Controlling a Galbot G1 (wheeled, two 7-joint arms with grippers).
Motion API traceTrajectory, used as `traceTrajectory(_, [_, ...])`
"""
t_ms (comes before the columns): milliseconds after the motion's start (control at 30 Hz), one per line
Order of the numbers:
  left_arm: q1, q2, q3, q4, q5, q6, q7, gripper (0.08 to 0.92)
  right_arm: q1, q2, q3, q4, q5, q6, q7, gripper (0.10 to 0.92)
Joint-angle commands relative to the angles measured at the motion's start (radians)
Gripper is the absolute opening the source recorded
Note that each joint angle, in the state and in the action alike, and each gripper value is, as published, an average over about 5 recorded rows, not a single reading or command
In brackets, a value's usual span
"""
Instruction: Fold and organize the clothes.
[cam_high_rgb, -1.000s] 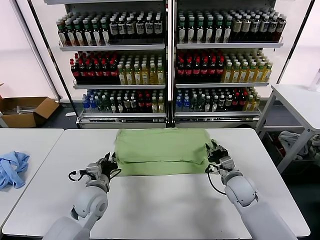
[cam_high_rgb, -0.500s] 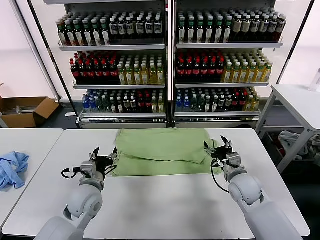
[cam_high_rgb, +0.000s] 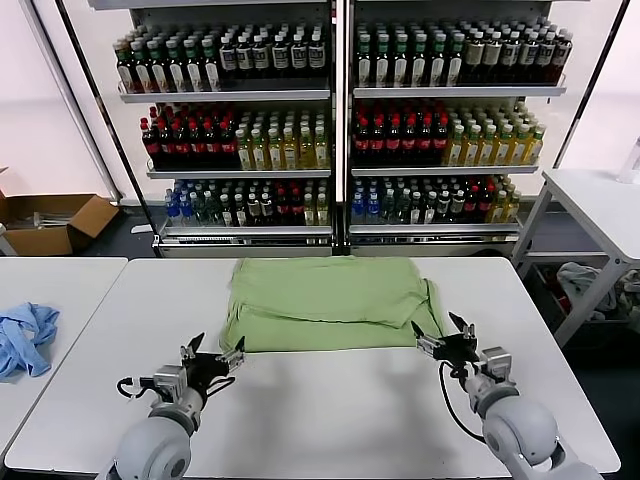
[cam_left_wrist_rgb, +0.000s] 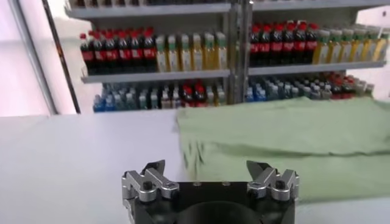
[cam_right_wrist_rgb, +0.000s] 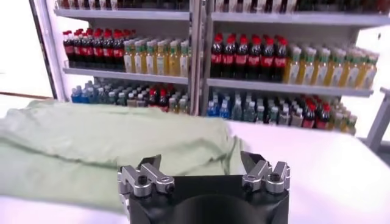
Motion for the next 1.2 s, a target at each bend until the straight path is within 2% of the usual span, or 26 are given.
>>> traceTrajectory(33, [0.035, 0.002, -0.012, 0.023, -0.036, -0.004, 0.035, 0.823, -0.093, -0.011, 0.055, -0.004, 0.048, 0.039, -0.017, 0.823])
traceTrajectory(667, [-0.072, -0.039, -0.011, 0.141, -0.090, -0.009, 0.035, 0.823, -0.018, 0.025, 0.015, -0.071, 0.035, 0.045, -0.019, 0.816])
traceTrajectory(1033, [-0.106, -0.047, -0.004, 0.187, -0.095, -0.012, 0.039, 0.819, 0.030, 0.041, -0.011, -0.110, 0.014, 0.048, -0.020, 0.719])
traceTrajectory(1200, [-0.115, -0.048, 0.000, 0.201, -0.094, -0.013, 0.043, 0.770, 0.049, 0.048, -0.029, -0.129, 0.004, 0.045, -0.022, 0.638])
